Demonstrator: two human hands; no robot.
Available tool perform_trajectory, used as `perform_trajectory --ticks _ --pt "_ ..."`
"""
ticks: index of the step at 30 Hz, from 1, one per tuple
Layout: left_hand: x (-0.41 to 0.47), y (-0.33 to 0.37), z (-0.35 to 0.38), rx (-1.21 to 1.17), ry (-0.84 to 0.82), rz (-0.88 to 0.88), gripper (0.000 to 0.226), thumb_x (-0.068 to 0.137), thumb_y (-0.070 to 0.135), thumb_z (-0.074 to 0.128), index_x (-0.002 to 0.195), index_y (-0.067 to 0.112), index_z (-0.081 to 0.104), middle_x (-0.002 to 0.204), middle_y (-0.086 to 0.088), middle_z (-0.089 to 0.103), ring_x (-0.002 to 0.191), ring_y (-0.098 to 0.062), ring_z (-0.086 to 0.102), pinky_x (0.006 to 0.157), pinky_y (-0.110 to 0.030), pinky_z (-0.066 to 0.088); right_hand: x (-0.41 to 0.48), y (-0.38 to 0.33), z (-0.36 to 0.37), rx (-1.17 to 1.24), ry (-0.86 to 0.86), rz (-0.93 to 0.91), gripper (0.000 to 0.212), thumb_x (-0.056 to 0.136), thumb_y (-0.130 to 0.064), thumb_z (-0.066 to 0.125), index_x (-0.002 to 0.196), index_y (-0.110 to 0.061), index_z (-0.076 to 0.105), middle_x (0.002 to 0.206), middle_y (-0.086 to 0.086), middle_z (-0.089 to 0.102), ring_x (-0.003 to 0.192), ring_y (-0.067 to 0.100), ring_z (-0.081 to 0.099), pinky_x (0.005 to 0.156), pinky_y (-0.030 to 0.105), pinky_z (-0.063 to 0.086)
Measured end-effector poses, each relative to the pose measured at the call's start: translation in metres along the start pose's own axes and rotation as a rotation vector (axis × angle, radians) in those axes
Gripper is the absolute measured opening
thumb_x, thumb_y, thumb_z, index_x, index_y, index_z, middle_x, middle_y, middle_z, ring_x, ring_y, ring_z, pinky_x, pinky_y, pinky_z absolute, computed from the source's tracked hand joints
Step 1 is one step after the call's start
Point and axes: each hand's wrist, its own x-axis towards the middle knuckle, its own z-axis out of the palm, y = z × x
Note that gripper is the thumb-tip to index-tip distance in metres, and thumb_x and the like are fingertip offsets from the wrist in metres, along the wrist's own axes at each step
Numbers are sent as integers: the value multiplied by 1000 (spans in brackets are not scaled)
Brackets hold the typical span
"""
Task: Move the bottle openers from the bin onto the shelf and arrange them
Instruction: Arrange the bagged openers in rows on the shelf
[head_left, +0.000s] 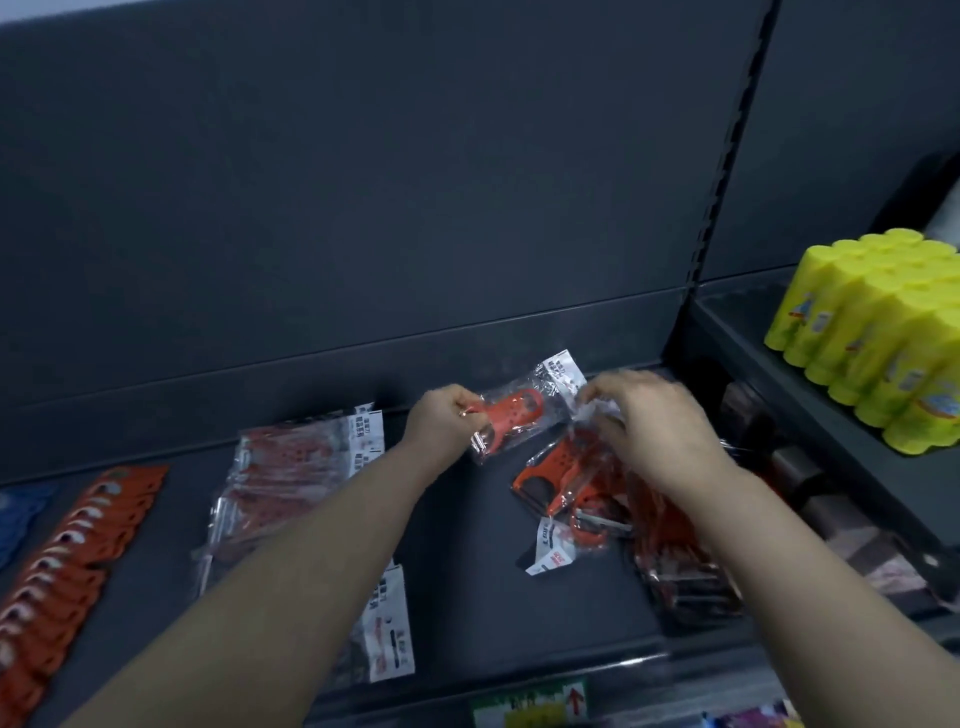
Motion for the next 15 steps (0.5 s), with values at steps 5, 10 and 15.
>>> perform_trajectory --ticks 5,10,15 --pt "-15 14 10 570 146 140 38 78 30 71 114 20 61 112 -4 55 106 -23 53 88 -36 48 -25 20 6 -34 -252 -48 23 83 -37 64 106 -38 64 118 -19 59 118 12 50 99 36 41" --pt "-43 54 33 643 -196 143 42 73 63 67 85 23 67 94 7 63 94 -14 59 79 -32 50 -44 28 12 -64 -236 -19 25 89 -44 55 113 -38 60 122 -18 56 118 15 46 96 35 40" --pt "-54 62 50 559 -250 31 40 72 55 74 78 19 59 88 1 65 88 -20 62 75 -33 50 -59 27 19 -6 -168 52 27 91 -41 55 116 -31 60 130 -8 50 122 20 42 96 41 39"
